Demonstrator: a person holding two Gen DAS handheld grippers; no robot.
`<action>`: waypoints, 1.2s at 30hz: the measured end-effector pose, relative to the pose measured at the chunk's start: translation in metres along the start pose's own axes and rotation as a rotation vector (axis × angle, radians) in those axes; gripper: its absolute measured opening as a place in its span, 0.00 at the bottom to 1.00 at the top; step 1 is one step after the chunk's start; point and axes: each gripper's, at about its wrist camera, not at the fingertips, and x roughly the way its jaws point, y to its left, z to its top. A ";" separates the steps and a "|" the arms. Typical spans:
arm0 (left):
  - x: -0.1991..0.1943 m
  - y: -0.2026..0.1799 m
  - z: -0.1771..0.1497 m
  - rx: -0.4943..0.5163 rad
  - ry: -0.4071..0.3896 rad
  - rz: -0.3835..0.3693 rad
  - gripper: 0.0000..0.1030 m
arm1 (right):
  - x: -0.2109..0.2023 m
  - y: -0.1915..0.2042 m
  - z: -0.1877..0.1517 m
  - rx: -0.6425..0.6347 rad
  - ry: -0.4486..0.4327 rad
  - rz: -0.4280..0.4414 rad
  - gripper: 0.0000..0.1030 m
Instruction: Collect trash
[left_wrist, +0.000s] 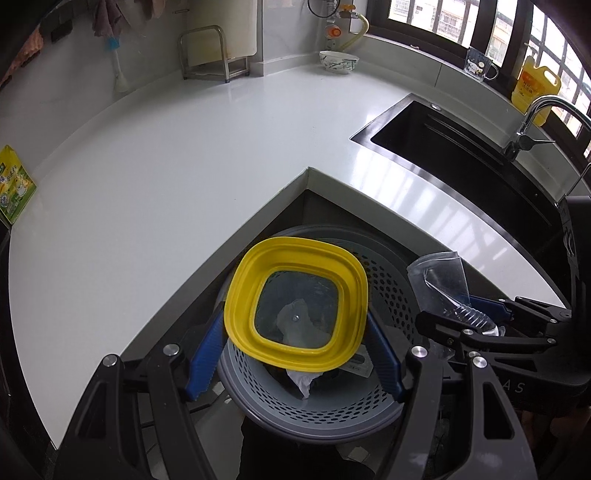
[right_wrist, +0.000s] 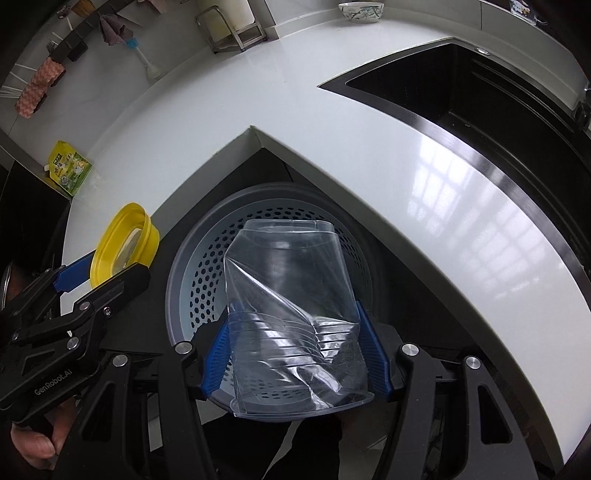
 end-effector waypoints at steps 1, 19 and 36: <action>0.000 0.000 -0.001 -0.001 0.002 0.001 0.67 | 0.002 0.001 0.000 0.000 0.002 0.005 0.58; -0.006 0.012 -0.001 -0.065 0.004 0.020 0.70 | 0.014 -0.002 0.010 -0.005 0.034 0.054 0.66; -0.016 0.012 -0.001 -0.088 -0.004 0.040 0.77 | -0.004 0.000 0.005 -0.002 -0.002 0.046 0.70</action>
